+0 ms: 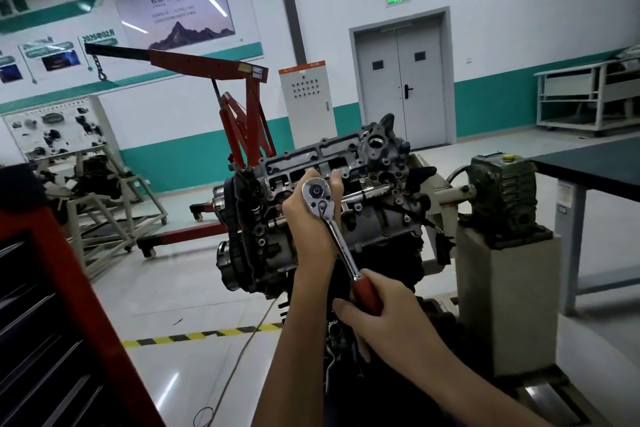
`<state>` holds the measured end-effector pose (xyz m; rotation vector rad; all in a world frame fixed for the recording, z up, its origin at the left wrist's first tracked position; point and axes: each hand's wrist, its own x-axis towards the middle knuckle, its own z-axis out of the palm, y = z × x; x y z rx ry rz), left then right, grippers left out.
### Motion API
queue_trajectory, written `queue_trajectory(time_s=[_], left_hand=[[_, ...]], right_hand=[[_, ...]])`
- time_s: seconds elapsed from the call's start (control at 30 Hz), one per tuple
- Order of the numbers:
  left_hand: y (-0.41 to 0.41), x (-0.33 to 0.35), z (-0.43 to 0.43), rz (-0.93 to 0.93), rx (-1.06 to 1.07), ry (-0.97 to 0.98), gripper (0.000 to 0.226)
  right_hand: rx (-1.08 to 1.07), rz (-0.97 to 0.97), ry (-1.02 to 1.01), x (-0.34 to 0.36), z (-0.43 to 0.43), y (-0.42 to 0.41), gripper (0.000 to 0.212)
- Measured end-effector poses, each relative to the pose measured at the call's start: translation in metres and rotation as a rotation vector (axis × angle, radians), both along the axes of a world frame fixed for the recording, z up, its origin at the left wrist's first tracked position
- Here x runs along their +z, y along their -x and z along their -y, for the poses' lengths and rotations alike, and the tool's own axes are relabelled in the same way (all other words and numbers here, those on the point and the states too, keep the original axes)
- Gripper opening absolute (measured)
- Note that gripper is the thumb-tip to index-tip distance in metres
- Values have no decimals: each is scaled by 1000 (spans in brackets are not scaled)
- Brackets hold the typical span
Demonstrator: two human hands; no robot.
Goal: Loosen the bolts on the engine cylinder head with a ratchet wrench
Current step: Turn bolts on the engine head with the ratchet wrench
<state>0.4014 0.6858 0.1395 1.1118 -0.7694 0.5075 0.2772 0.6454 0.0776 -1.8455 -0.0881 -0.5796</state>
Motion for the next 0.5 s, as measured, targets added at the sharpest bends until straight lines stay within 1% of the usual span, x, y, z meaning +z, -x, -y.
queue_trajectory(time_s=[0.03, 0.07, 0.13, 0.17, 0.27, 0.33, 0.37, 0.4, 0.43, 0.5], left_hand=[[-1, 1, 0, -27, -16, -14, 43], [-3, 1, 0, -19, 47, -65, 40], [-7, 1, -4, 68, 161, -151, 42], [-10, 1, -7, 121, 187, -192, 45], [-12, 5, -16, 241, 193, -327, 42], [-13, 10, -21, 288, 146, -424, 40], [-14, 11, -24, 282, 129, -458, 38], [-14, 10, -26, 263, 120, -454, 37], [-14, 7, -28, 220, 124, -427, 38], [-12, 0, -28, 151, 159, -338, 40]], right_hand=[[6, -25, 29, 1, 3, -1, 28], [-38, -38, 109, 3, 8, -4, 28], [-184, -20, 364, 13, 29, -9, 34], [-219, -6, 495, 22, 44, -10, 35], [-220, -31, 825, 65, 96, -12, 27], [-322, 8, 1050, 92, 117, -15, 20], [-363, 41, 1113, 97, 120, -17, 20], [-372, 45, 1128, 97, 118, -17, 20], [-349, 28, 1088, 90, 113, -17, 20], [-299, -1, 899, 60, 93, -15, 17]])
